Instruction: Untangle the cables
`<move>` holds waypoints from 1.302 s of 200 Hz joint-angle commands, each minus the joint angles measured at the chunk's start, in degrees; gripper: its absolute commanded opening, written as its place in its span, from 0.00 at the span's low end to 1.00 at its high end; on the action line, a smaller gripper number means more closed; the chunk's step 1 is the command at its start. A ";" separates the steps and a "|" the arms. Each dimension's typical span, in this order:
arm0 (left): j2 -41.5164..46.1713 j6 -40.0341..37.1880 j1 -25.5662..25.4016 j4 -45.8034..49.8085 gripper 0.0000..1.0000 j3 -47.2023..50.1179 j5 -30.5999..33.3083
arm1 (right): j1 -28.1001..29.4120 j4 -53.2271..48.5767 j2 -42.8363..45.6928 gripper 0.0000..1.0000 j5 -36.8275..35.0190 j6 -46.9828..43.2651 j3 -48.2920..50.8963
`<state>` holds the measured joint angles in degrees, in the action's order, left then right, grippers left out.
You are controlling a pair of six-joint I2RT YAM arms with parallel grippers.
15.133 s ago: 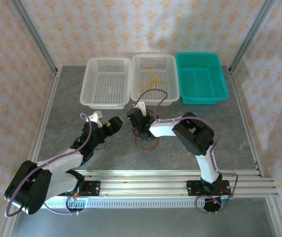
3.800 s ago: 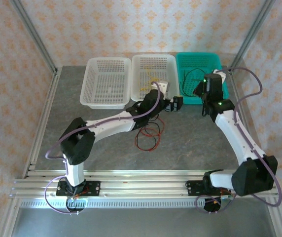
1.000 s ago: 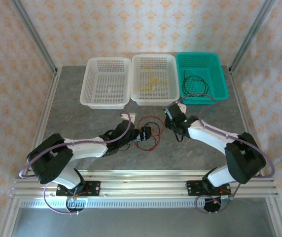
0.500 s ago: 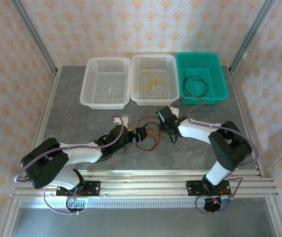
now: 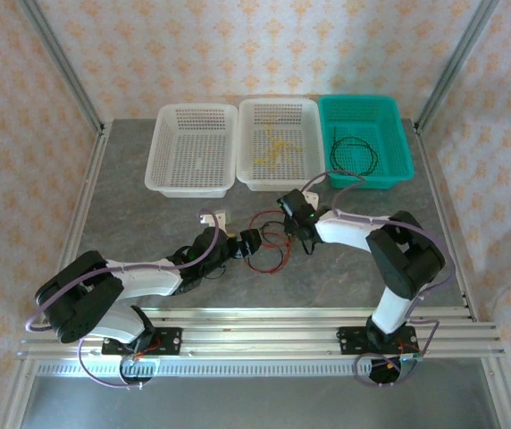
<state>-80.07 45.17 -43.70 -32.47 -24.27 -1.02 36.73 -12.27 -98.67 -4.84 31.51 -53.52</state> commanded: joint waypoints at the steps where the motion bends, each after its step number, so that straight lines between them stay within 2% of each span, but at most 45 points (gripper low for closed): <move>1: 1.08 0.45 0.46 -2.19 0.91 0.37 0.67 | 0.45 -0.19 -1.44 0.29 -2.91 -0.11 -1.96; 110: 0.37 -0.43 0.46 -1.51 0.91 -0.25 0.49 | 0.45 -0.17 -4.77 0.25 -3.44 1.60 -2.06; 165: -0.28 -1.16 0.46 -1.05 0.91 -1.17 -0.24 | 0.45 -0.02 -4.16 0.11 -3.01 2.59 -0.73; 205: 1.54 -5.40 1.03 3.48 0.92 -3.67 1.99 | 0.45 -0.07 1.96 0.00 -6.80 2.53 1.23; 228: 2.66 -8.96 1.64 7.04 0.92 -6.16 3.20 | 0.45 0.61 8.25 0.00 -9.48 0.39 3.03; 260: 3.30 -11.24 3.41 9.26 0.92 -8.54 2.25 | 0.45 3.64 17.34 0.00 -11.80 -8.23 6.23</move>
<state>-78.28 37.54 -41.80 -26.41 -30.33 0.49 37.08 -11.35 -88.03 -11.66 30.00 -49.58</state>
